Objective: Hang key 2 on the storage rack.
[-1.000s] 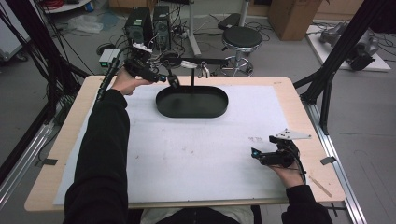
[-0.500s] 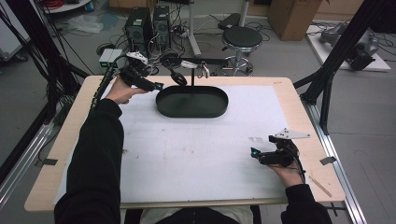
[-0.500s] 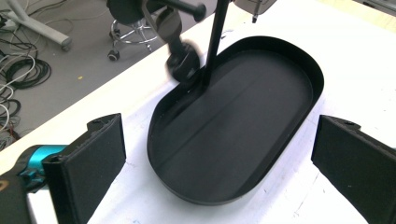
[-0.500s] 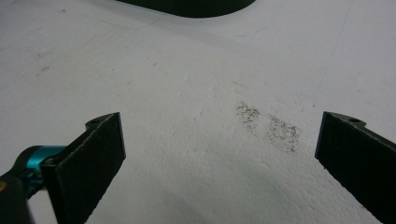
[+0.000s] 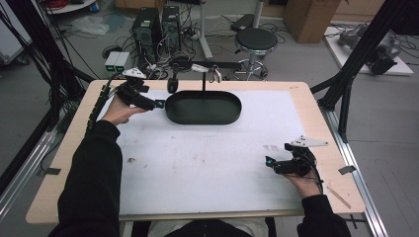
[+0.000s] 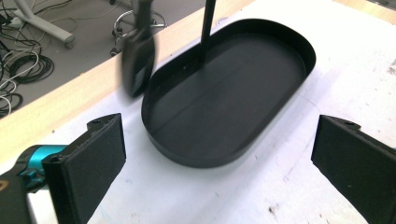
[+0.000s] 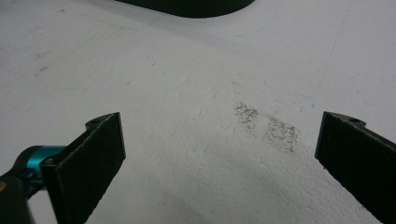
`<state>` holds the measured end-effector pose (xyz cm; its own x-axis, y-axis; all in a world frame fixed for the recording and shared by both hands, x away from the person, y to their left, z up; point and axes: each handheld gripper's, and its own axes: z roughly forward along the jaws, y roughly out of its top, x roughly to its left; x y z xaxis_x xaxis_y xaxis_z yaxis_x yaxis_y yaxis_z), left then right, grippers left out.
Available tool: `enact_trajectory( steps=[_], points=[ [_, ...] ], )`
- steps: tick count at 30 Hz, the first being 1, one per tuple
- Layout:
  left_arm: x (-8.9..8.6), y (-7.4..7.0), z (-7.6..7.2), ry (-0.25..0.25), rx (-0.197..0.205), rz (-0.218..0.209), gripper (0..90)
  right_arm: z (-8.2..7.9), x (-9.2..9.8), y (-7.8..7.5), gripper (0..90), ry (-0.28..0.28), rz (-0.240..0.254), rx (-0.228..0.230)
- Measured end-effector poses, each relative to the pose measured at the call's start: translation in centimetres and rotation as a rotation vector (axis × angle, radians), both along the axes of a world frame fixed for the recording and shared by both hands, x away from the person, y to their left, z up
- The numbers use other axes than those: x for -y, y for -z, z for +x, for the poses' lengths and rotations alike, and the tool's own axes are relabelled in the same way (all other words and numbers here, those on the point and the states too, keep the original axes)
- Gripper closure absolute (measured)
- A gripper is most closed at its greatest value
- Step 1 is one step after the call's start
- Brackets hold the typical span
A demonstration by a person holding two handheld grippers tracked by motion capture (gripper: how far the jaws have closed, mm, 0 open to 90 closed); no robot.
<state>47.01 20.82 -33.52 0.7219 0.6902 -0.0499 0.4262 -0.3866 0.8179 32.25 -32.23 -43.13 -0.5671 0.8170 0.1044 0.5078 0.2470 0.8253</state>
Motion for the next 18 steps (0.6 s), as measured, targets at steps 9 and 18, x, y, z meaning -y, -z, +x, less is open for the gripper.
enact_trajectory(
  steps=[9, 18],
  points=[
    [-1.1, 1.3, -2.9, 0.027, 0.002, -0.024, 3.5, 0.1, -0.1, 0.1, 0.8, 0.003, -0.003, -0.005],
    [-1.1, 1.9, -5.1, 0.04, 0.021, -0.015, 3.5, 0.2, -0.2, 0.1, 0.8, 0.003, -0.008, -0.005]
  ],
)
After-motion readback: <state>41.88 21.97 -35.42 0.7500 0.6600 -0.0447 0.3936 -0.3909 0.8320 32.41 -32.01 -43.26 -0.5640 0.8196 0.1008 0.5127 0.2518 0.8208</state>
